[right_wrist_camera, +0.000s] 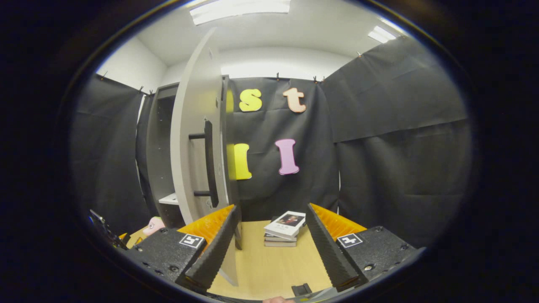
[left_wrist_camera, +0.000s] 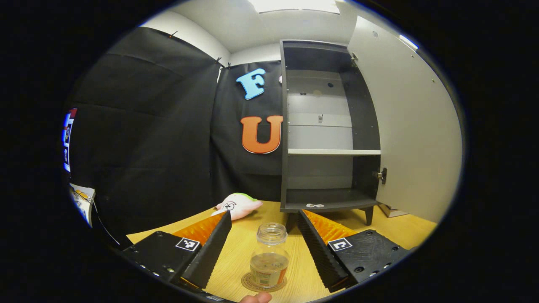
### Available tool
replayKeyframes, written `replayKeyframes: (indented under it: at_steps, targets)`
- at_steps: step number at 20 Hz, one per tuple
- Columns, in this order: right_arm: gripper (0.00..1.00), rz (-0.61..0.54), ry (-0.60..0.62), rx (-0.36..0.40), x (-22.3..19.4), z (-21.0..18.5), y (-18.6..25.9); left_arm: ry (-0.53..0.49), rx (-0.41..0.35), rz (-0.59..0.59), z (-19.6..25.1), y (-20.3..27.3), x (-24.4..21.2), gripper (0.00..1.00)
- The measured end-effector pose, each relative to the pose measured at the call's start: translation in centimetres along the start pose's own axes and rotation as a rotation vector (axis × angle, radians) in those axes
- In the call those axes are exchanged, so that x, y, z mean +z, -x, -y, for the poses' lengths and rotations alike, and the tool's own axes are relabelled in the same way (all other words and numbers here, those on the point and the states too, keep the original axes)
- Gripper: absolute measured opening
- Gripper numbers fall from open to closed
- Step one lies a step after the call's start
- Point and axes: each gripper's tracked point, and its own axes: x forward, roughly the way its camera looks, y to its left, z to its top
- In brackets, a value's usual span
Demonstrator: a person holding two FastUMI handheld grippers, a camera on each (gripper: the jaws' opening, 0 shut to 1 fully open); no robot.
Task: Open the cabinet door with the right hand, grasp the bottle in the cabinet with the left hand and place it on the coaster, then close the cabinet door with the right hand.
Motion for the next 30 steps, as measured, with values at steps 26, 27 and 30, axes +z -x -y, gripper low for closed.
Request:
replayKeyframes:
  at_steps: [26,27,30]
  targets:
    - [0.92,0.000,0.123,0.156,3.0,-3.5,-7.5,-0.069,-0.139,-0.012,5.2,3.0,8.3,0.94]
    - [0.96,0.003,0.127,0.162,3.0,-3.7,-7.5,-0.067,-0.142,-0.010,5.2,3.1,8.4,0.94]
    - [0.96,0.014,0.118,0.189,2.9,-5.0,-7.1,-0.071,-0.140,-0.014,4.0,2.6,8.8,0.94]
